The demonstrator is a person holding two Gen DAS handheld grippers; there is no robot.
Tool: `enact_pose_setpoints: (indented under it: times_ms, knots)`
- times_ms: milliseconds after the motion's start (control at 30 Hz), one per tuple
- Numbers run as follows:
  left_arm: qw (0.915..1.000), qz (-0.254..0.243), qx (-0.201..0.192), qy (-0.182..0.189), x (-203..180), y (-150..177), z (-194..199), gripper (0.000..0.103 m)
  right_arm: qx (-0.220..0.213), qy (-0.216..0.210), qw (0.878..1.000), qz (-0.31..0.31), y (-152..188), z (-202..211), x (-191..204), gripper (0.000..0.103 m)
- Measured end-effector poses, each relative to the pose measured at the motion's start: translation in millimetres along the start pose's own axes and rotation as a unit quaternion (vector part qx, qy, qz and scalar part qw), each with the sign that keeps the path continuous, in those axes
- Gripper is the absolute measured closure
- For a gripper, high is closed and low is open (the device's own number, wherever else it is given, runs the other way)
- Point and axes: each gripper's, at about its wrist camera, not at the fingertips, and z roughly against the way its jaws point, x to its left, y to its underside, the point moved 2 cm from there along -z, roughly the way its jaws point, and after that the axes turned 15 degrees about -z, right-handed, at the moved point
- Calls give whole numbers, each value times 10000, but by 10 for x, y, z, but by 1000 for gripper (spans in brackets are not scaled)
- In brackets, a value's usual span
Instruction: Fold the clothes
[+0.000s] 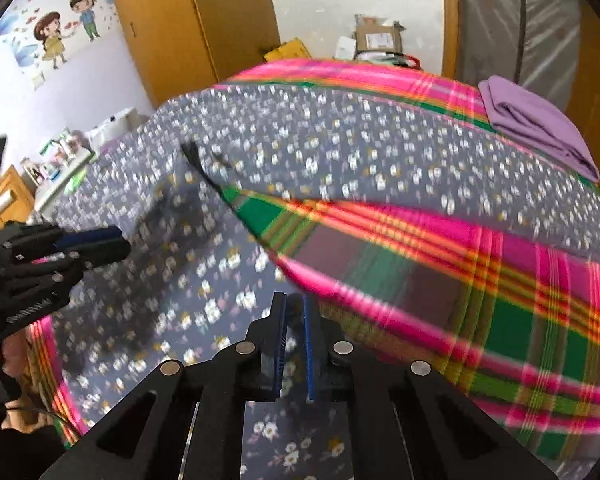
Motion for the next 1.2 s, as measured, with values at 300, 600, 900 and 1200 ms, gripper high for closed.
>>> enact_pose_setpoints:
  times_ms: [300, 600, 900, 1200]
  knots:
    - [9990, 430, 96, 34, 294, 145, -55, 85, -39, -766, 9923, 973, -389, -200, 589, 69]
    - [9984, 560, 73, 92, 401, 166, -67, 85, 526, -1560, 9732, 1606, -853, -821, 872, 66]
    - [9977, 670, 22, -70, 607, 136, -33, 85, 1057, -1905, 9613, 1689, -667, -957, 864, 66]
    - [9906, 1269, 171, -490, 1119, 469, -16, 85, 470, -1736, 9707, 1594, -724, -643, 839, 65]
